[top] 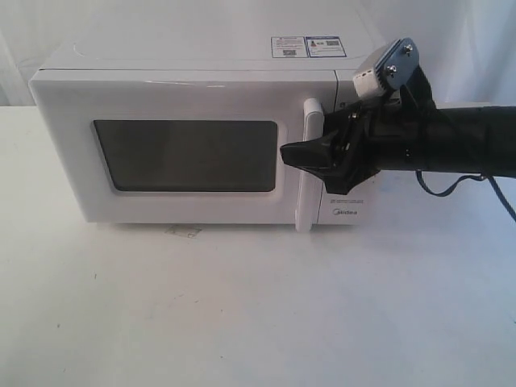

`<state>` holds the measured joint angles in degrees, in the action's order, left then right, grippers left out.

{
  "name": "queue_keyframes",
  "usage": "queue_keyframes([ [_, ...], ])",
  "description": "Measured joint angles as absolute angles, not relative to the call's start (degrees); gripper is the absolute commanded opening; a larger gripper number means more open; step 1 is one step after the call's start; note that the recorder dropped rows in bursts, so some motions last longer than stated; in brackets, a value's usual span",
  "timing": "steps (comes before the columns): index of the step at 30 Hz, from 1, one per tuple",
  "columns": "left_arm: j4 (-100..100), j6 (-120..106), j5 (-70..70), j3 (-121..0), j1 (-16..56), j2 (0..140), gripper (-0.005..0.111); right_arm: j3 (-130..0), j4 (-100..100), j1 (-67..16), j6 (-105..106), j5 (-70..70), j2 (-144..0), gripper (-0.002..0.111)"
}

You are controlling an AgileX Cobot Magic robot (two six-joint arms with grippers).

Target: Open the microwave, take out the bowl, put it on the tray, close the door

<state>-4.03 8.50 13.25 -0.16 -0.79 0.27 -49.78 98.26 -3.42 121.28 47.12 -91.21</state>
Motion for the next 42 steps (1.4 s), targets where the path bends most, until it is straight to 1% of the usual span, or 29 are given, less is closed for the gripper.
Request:
queue_keyframes([
  [9, -4.0, 8.5, 13.3, -0.2, -0.8, 0.3, 0.000, -49.9, 99.1, -3.3, 121.3, 50.8, -94.1, 0.056],
  [12, -4.0, 8.5, 13.3, -0.2, -0.8, 0.3, 0.000, -50.1, 98.9, -2.9, 121.3, 52.0, -94.6, 0.052],
  [13, -4.0, 8.5, 13.3, -0.2, -0.8, 0.3, 0.000, -50.2, 98.9, -2.9, 121.3, 52.2, -94.5, 0.048],
  [16, -4.0, 8.5, 13.3, -0.2, -0.8, 0.3, 0.000, -50.4, 98.8, -2.9, 121.3, 52.3, -94.7, 0.033],
  [21, -4.0, 8.5, 13.3, -0.2, -0.8, 0.3, 0.000, -50.5, 98.8, -2.9, 121.3, 52.3, -94.7, 0.003],
  [22, -4.0, 8.5, 13.3, -0.2, -0.8, 0.3, 0.000, -50.6, 98.8, -2.9, 121.3, 52.3, -94.7, 0.000],
  [42, -4.0, 8.5, 13.3, -0.2, -0.8, 0.3, 0.000, -50.8, 98.9, -2.7, 118.1, 53.9, -95.1, 0.000],
])
